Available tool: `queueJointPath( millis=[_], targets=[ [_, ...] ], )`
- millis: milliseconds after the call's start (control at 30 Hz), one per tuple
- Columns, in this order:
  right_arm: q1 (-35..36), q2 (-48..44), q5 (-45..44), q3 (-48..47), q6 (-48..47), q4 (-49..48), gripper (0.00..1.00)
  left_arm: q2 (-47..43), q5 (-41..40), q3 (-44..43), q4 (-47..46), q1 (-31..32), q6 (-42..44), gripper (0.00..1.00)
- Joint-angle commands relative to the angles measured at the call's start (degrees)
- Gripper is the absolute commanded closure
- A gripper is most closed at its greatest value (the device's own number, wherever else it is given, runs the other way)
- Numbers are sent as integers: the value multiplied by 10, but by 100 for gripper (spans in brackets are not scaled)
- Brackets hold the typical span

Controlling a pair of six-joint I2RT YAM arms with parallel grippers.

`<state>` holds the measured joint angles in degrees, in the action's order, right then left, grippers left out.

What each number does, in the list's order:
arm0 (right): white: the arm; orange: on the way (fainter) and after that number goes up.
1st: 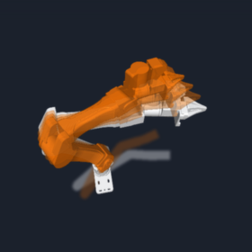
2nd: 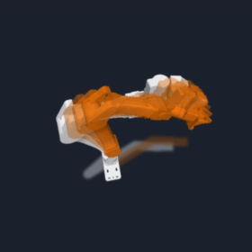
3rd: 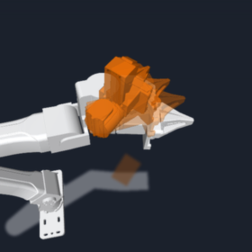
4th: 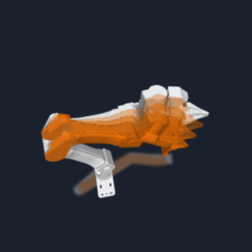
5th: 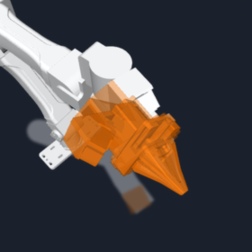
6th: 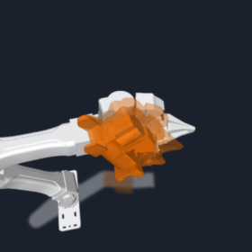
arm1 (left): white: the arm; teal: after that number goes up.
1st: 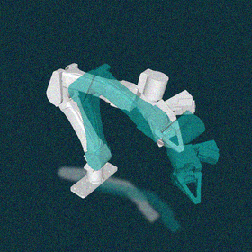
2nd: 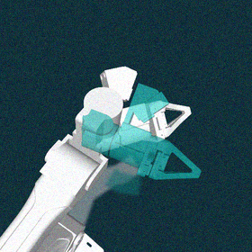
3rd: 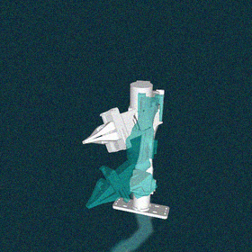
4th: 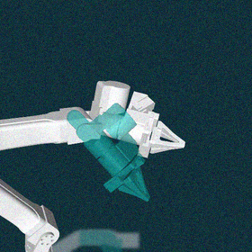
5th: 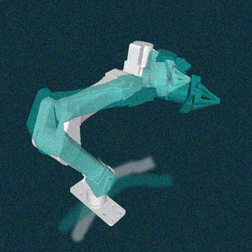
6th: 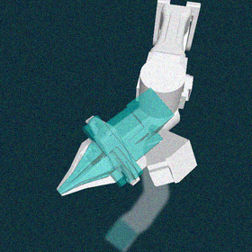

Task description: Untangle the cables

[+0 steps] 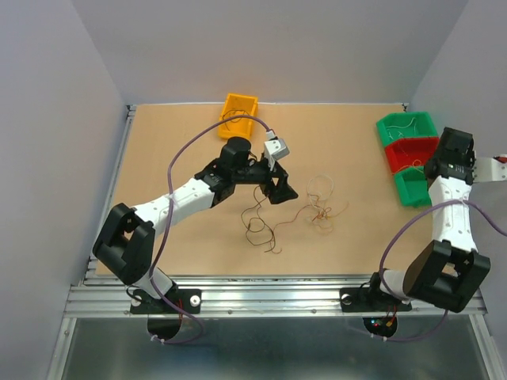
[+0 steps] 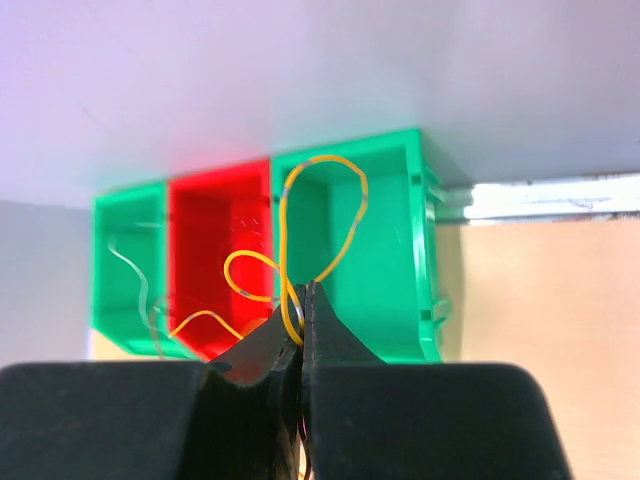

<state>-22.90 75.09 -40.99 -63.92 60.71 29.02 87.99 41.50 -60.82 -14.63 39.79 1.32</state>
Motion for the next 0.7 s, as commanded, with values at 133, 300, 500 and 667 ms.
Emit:
queueJointPath(
  millis=[133, 300, 500, 667],
  targets=[
    [-3, -33, -73, -62, -17, 6, 99, -59, 16, 8, -36, 7, 18, 5],
    [-3, -23, -62, -100, -15, 6, 99, -63, 22, 11, -39, 8, 31, 5],
    [0, -18, -36, -154, -37, 5, 99, -65, 32, 11, -37, 10, 42, 5],
    [0, -16, -11, -215, -82, -13, 99, -65, 36, 12, -38, 13, 54, 5]
  ],
)
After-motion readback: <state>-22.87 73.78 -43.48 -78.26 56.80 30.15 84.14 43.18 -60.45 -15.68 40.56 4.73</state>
